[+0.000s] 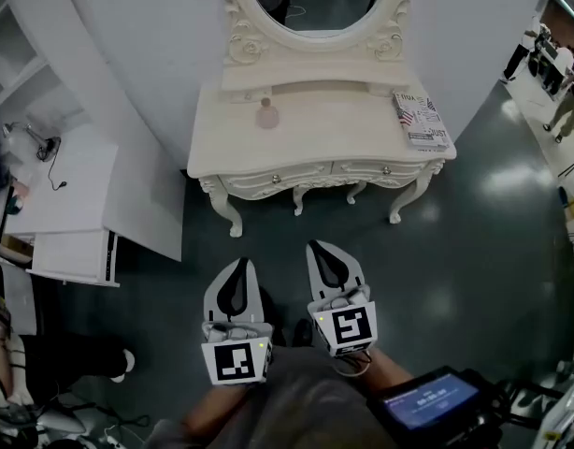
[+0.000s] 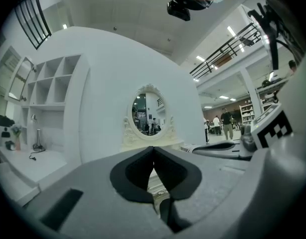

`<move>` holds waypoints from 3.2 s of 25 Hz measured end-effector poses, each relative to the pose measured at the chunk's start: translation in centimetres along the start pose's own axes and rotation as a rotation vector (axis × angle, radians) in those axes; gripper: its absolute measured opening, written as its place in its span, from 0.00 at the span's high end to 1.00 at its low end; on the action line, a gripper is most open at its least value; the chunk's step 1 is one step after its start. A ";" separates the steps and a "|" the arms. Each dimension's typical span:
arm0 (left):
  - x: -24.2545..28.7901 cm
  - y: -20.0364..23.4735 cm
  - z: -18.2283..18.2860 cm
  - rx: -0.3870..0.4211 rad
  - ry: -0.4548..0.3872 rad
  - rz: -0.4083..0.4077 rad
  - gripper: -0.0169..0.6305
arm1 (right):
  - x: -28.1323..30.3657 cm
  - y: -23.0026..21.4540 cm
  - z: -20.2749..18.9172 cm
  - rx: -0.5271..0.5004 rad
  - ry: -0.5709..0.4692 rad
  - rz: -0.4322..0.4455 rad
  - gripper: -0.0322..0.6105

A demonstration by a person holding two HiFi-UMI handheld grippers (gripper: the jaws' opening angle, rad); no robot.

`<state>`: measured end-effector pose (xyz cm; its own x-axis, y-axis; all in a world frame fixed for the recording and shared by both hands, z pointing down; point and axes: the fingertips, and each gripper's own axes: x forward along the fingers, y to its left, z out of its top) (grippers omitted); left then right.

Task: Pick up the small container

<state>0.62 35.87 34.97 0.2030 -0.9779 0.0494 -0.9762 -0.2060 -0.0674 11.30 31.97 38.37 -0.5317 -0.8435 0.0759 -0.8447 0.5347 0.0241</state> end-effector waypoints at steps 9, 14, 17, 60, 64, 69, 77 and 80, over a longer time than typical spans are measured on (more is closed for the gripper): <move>3.7 1.9 -1.8 -0.028 0.034 -0.013 0.95 | 3.9 -1.6 -1.6 0.019 0.069 -0.036 0.93; 7.2 3.8 -2.9 -0.042 0.064 -0.031 0.95 | 7.7 -2.3 -2.6 0.039 0.078 -0.035 0.93; 9.4 5.6 -3.6 -0.054 0.082 -0.033 0.95 | 10.6 -2.2 -2.9 0.036 0.089 -0.025 0.93; 32.9 14.9 -1.8 -0.042 0.048 -0.127 0.95 | 32.2 -11.6 0.3 0.039 0.072 -0.127 0.93; 36.0 14.7 -1.9 -0.026 0.070 -0.099 0.95 | 34.9 -13.3 -0.3 0.044 0.069 -0.061 0.93; 39.5 14.7 -0.9 -0.004 0.070 -0.049 0.95 | 38.2 -15.2 0.4 0.045 0.054 0.012 0.93; 43.4 15.5 1.7 0.025 0.022 0.046 0.95 | 42.7 -16.9 3.0 0.048 -0.011 0.138 0.93; 44.3 16.0 2.1 0.034 0.029 0.063 0.95 | 44.1 -17.3 3.6 0.036 -0.023 0.161 0.92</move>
<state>-5.85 -10.78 34.02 0.1385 -0.9877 0.0724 -0.9837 -0.1456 -0.1052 2.23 -14.66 37.71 -0.6615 -0.7481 0.0530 -0.7497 0.6613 -0.0225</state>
